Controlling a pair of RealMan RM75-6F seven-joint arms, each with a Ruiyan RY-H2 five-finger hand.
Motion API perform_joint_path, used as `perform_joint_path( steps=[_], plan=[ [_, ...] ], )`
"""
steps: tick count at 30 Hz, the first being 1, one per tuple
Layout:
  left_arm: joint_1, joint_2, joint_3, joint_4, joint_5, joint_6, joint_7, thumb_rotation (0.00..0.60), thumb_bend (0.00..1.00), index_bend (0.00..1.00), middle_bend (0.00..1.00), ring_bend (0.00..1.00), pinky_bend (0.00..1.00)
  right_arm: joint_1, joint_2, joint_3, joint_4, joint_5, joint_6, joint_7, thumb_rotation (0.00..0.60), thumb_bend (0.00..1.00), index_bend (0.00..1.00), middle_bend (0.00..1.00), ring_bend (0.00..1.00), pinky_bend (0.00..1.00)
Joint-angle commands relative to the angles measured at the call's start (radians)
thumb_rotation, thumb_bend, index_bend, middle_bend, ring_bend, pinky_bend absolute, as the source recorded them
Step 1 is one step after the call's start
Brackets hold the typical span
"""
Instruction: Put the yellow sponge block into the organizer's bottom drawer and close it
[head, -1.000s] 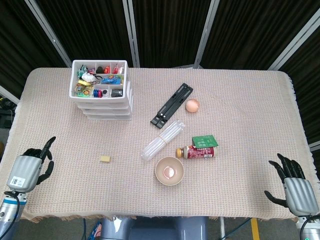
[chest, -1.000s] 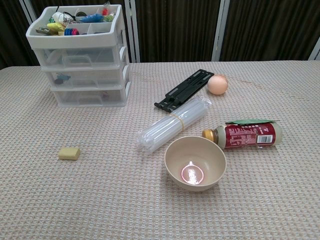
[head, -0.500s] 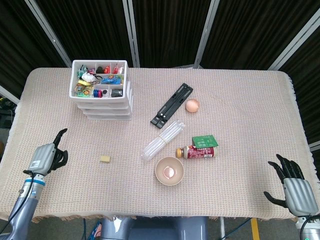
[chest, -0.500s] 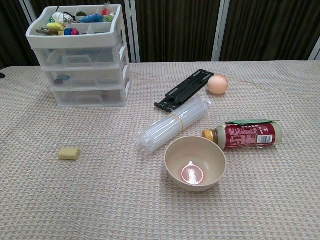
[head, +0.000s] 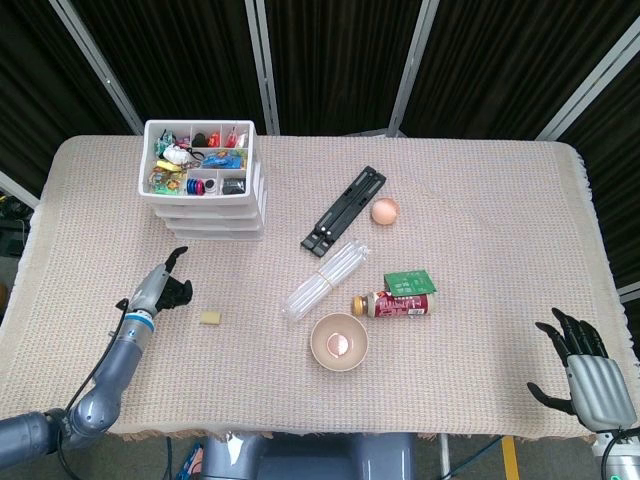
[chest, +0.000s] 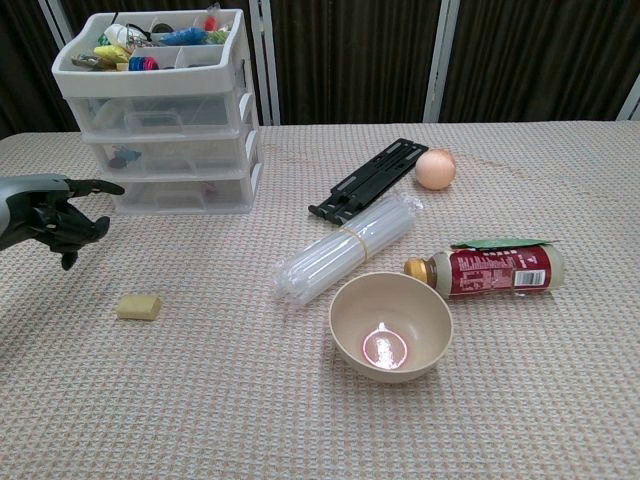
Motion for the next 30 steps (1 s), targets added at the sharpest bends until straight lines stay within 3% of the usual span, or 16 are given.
perform_joint_path(
  steps=[1,7,16,30],
  plan=[
    [-0.055,-0.052,-0.026,0.049,-0.068,-0.033,0.003,0.6,0.68,0.0,0.97,0.86,0.67,0.0,-0.001,-0.001,0.005,-0.006,0.004,0.001,0.6,0.1,0.16,0.0,0.0,0.0],
    [-0.111,-0.123,-0.053,0.124,-0.142,-0.009,-0.001,0.6,0.72,0.0,0.97,0.86,0.67,-0.001,-0.003,0.0,0.011,-0.01,0.01,0.006,0.6,0.1,0.16,0.0,0.0,0.0],
    [-0.17,-0.186,-0.074,0.2,-0.254,-0.027,0.007,0.6,0.96,0.0,0.98,0.87,0.67,-0.003,-0.001,0.002,0.014,-0.013,0.017,0.02,0.6,0.1,0.16,0.0,0.0,0.0],
    [-0.23,-0.257,-0.13,0.298,-0.322,-0.032,-0.009,0.6,0.99,0.0,0.98,0.87,0.67,-0.004,0.002,0.005,0.015,-0.008,0.019,0.034,0.6,0.1,0.16,0.0,0.0,0.0]
  ],
)
